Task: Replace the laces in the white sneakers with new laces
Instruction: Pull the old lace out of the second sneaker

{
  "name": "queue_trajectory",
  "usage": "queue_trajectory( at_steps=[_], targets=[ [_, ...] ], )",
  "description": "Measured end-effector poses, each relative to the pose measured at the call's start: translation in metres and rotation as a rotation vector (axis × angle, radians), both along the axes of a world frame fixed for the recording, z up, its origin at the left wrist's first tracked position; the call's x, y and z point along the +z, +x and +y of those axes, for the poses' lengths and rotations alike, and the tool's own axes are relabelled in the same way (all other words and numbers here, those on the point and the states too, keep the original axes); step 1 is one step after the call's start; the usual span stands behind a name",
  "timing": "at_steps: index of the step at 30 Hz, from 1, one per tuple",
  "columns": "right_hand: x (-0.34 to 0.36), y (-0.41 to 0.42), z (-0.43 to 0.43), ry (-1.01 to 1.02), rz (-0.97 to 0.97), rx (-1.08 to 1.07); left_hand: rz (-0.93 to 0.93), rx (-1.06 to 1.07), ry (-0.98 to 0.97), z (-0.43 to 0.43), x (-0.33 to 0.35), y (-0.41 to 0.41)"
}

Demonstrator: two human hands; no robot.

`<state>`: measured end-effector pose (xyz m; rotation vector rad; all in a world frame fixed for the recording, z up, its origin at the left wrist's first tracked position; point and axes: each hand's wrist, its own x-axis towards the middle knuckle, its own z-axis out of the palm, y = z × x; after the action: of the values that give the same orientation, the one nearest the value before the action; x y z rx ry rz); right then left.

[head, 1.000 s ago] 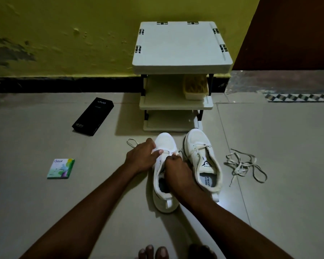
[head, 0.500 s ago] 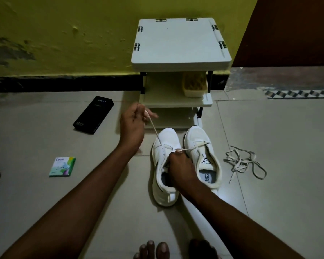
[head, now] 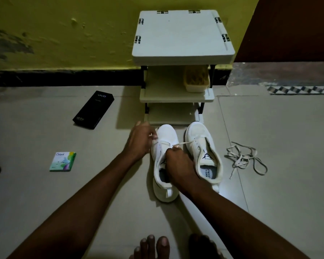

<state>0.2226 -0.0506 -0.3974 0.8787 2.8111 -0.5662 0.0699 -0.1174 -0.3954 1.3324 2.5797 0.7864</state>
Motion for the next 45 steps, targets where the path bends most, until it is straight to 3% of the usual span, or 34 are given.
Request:
queue_trajectory(
  at_steps=[2, 5, 7, 9, 11, 12, 14, 17, 19, 23, 26, 33, 35, 38, 43, 45],
  targets=[
    [0.0, 0.001, 0.002, 0.003, 0.014, -0.004, 0.228, 0.024, 0.095, 0.001, 0.011, 0.005],
    [0.001, 0.003, 0.006, -0.016, 0.057, -0.041, 0.314, 0.211, 0.272, 0.0, 0.021, 0.004],
    [0.002, 0.003, 0.006, -0.015, 0.073, -0.056, 0.13, 0.273, 0.459, -0.001, 0.025, 0.002],
    [0.002, 0.003, 0.005, 0.002, 0.083, -0.047, -0.283, 0.264, 0.606, 0.001, 0.026, 0.006],
    [0.003, 0.003, 0.005, 0.021, 0.091, -0.033, -0.637, 0.282, 0.645, 0.005, 0.022, 0.014],
    [0.003, 0.003, 0.005, 0.023, 0.092, -0.023, -0.666, 0.302, 0.616, 0.007, 0.018, 0.015],
    [0.003, 0.002, 0.004, 0.018, 0.061, 0.01, -0.447, 0.288, 0.46, 0.006, 0.011, 0.011],
    [0.002, -0.001, -0.003, -0.019, -0.008, 0.059, 0.106, -0.047, -0.016, 0.002, -0.003, 0.003],
    [0.003, -0.003, -0.006, -0.031, -0.023, 0.067, 0.17, -0.147, -0.224, -0.003, -0.013, 0.004],
    [0.002, -0.004, -0.006, -0.019, -0.023, 0.068, -0.122, -0.114, -0.093, -0.009, -0.018, -0.004],
    [0.0, -0.004, -0.007, -0.022, -0.034, 0.056, -0.179, -0.091, -0.077, -0.011, -0.016, -0.009],
    [-0.003, -0.005, -0.008, -0.003, -0.06, 0.062, 0.121, 0.075, 0.088, -0.028, -0.018, 0.004],
    [-0.002, -0.005, -0.007, -0.006, -0.051, 0.063, 0.124, 0.133, 0.149, -0.031, -0.024, 0.015],
    [0.001, -0.002, -0.004, -0.022, -0.011, 0.061, -0.054, 0.319, 0.252, -0.032, -0.038, 0.02],
    [0.004, 0.005, 0.0, -0.036, 0.02, 0.005, -0.347, 0.471, 0.215, -0.022, -0.045, 0.018],
    [0.005, 0.006, 0.0, -0.027, 0.001, -0.006, -0.627, 0.655, 0.279, -0.018, -0.045, 0.016]
  ],
)
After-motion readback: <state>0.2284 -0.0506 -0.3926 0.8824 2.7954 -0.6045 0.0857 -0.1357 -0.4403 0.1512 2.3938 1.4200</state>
